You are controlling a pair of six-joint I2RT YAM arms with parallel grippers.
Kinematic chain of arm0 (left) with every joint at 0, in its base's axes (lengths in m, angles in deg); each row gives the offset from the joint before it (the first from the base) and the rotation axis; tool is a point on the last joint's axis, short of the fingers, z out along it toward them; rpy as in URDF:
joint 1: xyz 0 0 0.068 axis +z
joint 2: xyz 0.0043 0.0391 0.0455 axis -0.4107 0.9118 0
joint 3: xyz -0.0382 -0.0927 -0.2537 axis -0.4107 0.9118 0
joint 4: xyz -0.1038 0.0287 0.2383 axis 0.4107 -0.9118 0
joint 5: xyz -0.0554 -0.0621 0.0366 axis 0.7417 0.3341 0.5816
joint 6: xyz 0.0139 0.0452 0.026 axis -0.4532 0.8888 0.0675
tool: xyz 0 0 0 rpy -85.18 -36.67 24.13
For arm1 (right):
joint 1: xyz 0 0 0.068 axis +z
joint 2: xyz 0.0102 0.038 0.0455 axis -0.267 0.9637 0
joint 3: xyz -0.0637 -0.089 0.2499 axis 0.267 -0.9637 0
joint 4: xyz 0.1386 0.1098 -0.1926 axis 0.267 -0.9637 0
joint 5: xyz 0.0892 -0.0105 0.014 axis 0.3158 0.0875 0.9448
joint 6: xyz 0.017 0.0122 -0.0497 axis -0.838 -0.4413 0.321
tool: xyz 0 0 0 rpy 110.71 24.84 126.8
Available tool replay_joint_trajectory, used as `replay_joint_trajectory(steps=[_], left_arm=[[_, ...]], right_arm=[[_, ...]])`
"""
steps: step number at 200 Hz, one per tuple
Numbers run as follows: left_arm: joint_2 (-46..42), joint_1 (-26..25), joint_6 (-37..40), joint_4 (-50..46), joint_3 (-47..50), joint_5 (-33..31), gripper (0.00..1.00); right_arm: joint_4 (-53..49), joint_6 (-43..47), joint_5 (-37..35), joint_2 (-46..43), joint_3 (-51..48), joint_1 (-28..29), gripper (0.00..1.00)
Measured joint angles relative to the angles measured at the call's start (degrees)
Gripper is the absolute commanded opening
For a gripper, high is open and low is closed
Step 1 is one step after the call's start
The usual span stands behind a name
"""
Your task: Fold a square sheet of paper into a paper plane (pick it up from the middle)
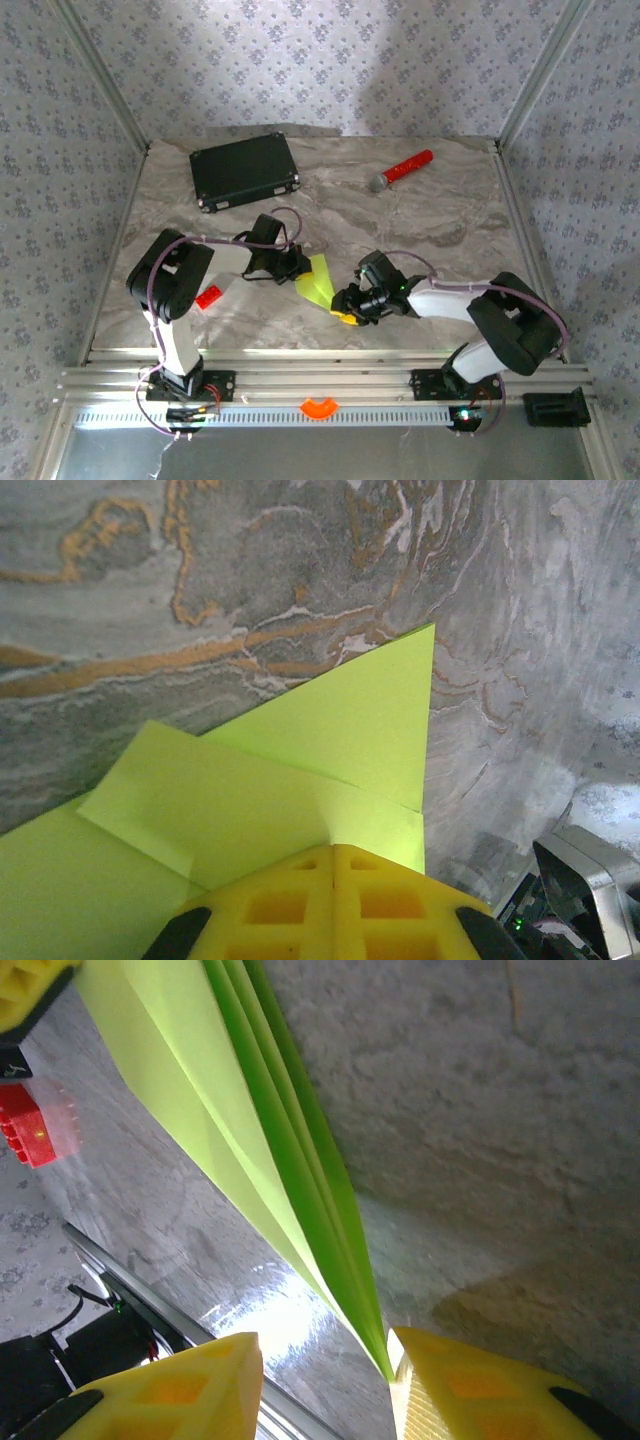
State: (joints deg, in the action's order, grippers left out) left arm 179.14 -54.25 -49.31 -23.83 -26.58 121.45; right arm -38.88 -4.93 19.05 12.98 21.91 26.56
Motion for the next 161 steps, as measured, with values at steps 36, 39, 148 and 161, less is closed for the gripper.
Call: replay_joint_trajectory(steps=[36, 39, 148, 161], left_arm=[[0.0, 0.0, -0.2, 0.0, 0.0, 0.0, 0.05], [0.0, 0.0, -0.2, 0.0, 0.0, 0.0, 0.05], [-1.2, 0.0, -2.1, -1.3, 0.0, -0.9, 0.20], [-2.4, 0.1, -2.7, -2.2, -0.1, -1.5, 0.31]], right_arm=[[2.5, -0.8, -0.3, 0.8, 0.0, -0.1, 0.42], [2.9, -0.8, -0.3, 0.8, 0.0, -0.1, 0.42], [16.0, -0.6, -0.4, 1.8, -1.7, -3.3, 0.05], [16.0, -0.3, -0.2, 1.5, -1.7, -3.4, 0.03]])
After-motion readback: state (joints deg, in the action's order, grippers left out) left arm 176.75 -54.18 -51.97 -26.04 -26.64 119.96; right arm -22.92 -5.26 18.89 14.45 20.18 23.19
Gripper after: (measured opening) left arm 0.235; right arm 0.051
